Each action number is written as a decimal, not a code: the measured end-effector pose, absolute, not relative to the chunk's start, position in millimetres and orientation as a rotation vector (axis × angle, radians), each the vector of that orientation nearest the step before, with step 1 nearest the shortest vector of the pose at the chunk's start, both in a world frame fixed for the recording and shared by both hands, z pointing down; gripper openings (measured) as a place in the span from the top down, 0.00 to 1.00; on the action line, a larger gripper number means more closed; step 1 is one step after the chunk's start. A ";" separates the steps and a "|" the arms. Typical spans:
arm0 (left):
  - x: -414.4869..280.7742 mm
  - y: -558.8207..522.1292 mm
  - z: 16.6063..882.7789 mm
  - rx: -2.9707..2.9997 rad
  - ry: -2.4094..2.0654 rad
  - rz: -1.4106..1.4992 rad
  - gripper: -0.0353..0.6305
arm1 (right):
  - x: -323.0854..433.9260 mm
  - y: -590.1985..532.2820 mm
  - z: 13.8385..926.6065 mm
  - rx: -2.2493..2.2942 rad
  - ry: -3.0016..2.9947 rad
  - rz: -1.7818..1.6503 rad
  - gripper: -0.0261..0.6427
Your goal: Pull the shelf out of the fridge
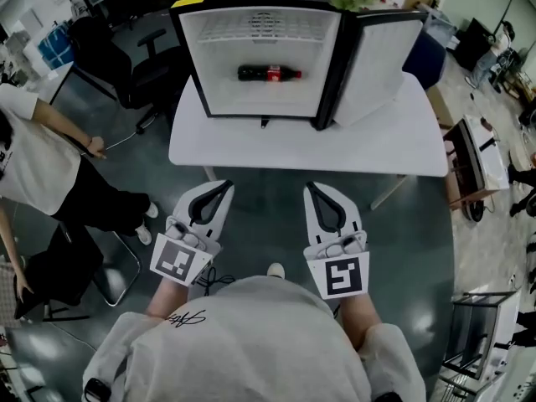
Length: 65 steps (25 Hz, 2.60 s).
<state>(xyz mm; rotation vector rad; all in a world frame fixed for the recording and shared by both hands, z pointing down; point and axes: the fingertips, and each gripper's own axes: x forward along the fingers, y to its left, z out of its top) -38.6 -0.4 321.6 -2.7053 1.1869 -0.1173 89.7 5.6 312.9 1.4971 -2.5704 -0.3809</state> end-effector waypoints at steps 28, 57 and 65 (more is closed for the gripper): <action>-26.2 -46.9 324.1 -2.633 1.265 -0.138 0.94 | 115.3 -44.8 327.8 1.449 -2.609 -0.351 0.94; -35.0 -121.0 320.2 -2.639 1.273 -0.114 0.94 | 118.5 -114.6 328.8 1.479 -2.579 -0.336 0.94; -43.6 -169.3 316.0 -2.637 1.265 -0.101 0.94 | 109.5 -160.8 324.8 1.482 -2.563 -0.342 0.94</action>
